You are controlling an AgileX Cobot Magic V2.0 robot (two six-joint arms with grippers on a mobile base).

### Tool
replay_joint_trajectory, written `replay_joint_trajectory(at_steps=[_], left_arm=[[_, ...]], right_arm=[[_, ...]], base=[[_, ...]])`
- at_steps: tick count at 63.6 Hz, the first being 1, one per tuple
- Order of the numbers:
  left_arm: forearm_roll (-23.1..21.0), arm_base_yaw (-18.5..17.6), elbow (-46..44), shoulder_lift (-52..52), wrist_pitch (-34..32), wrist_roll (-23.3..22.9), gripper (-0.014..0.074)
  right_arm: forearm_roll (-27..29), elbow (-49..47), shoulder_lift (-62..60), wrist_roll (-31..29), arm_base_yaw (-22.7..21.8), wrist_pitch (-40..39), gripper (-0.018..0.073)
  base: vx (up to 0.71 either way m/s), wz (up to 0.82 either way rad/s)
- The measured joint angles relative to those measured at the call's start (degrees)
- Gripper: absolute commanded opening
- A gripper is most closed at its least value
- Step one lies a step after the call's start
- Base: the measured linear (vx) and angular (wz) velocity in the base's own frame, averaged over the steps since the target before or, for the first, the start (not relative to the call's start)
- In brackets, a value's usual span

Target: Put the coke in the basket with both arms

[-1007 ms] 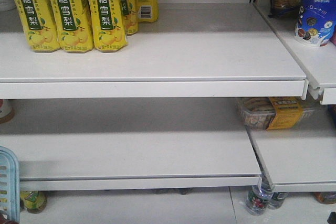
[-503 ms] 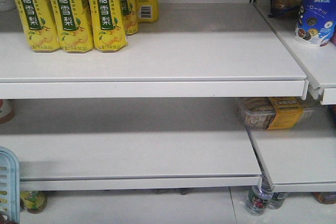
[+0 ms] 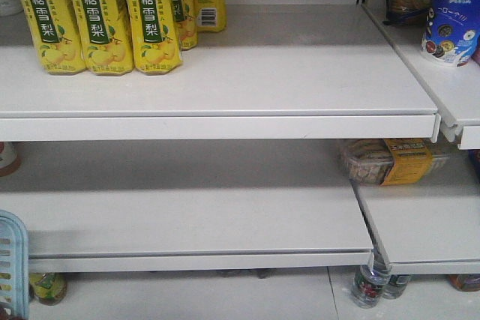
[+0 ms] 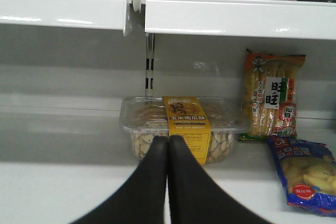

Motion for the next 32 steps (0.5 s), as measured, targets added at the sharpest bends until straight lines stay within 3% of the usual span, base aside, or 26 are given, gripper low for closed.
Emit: replay_joint_trajectory(at_steps=[32], left_arm=[[0.1,0.0,0.0,0.0,0.0,0.0,-0.0006]], right_arm=[[-0.2,0.0,0.0,0.1,0.0,0.0,-0.001]], base=[[0.0,0.0]])
